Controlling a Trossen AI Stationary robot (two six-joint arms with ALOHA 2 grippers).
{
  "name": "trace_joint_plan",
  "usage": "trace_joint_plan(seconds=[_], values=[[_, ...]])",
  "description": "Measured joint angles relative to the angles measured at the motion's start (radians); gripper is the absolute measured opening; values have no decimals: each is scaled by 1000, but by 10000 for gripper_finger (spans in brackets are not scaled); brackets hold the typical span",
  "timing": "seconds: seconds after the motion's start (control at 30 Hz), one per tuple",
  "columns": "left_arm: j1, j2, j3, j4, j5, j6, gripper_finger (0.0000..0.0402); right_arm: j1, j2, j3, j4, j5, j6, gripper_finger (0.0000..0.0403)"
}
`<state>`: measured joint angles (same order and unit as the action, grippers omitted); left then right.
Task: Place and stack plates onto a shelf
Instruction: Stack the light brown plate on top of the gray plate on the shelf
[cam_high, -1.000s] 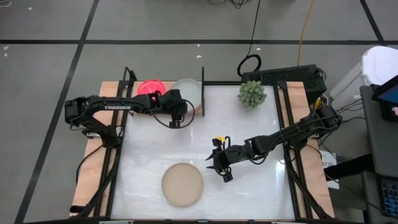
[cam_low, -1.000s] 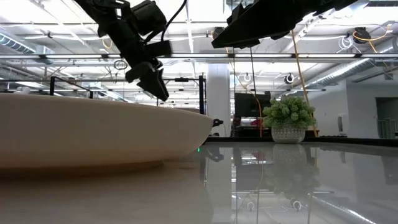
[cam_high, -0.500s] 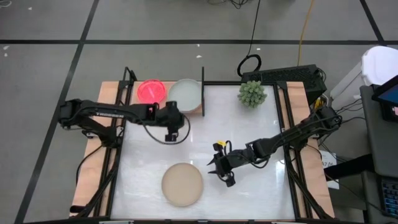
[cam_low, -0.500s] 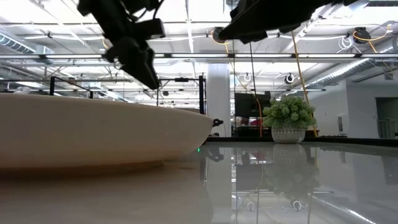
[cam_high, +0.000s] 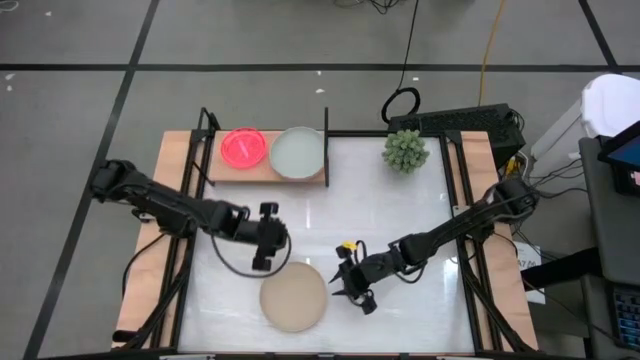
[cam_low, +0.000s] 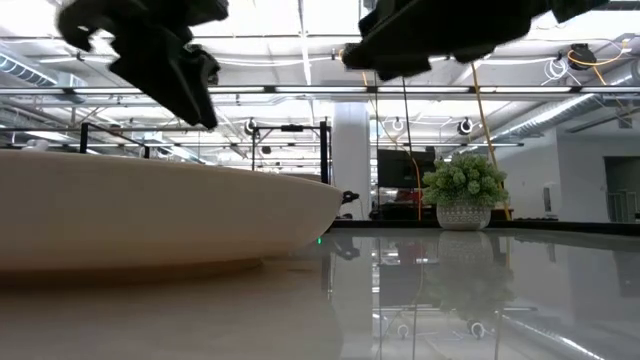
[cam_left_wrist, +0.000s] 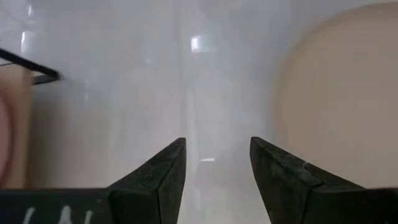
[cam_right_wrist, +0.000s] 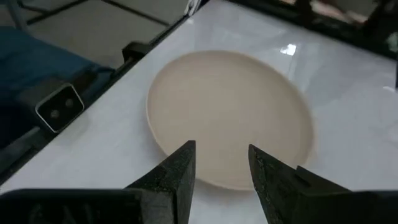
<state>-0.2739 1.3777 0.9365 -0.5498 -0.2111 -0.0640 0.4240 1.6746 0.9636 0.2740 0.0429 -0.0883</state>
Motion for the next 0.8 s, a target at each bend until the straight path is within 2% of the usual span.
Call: trace_joint_plan(seconds=[0.17,0.37,0.43,0.67,0.8], values=[[-120,0,-4,3,-47,-89,184,0,97,93,-55,-63,-30,130],[-222,0,-4,4,-88,-158,184,-1,190,291,-346,-74,-83,130],[-250,1,-4,1,-105,-174,184,-1,213,334,-385,-74,-110,130],[-326,1,-4,-10,-164,-183,184,0,289,375,-434,-143,-228,130],[-344,1,-4,-10,-190,-184,184,2,310,376,-423,-149,-278,125]])
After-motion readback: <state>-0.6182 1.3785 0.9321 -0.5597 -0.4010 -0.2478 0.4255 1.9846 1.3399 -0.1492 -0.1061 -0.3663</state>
